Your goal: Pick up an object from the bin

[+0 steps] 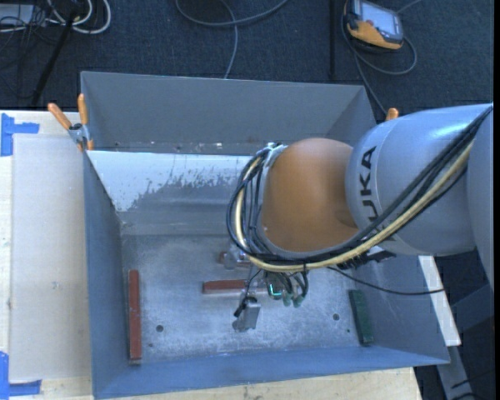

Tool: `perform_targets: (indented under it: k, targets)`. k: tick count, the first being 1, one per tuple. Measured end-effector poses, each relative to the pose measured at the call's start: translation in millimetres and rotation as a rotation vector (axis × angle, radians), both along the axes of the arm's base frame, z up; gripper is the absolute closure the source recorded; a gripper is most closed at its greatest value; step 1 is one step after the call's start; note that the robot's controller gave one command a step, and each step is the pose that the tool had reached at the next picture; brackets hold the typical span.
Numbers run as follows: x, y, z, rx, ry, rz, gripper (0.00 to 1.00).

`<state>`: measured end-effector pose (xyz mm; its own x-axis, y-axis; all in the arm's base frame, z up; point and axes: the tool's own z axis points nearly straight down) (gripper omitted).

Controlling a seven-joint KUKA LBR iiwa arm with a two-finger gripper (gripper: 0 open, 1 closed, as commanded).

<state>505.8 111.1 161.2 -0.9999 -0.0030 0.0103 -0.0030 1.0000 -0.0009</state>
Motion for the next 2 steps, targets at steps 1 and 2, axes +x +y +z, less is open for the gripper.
perform_targets:
  k: [1, 2]
  targets:
    - [43.6, -9.8, -93.1, 0.003, -0.019, -0.001, 0.00]
    - [45.5, -9.2, -87.1, 0.005, -0.025, -0.004, 1.00]
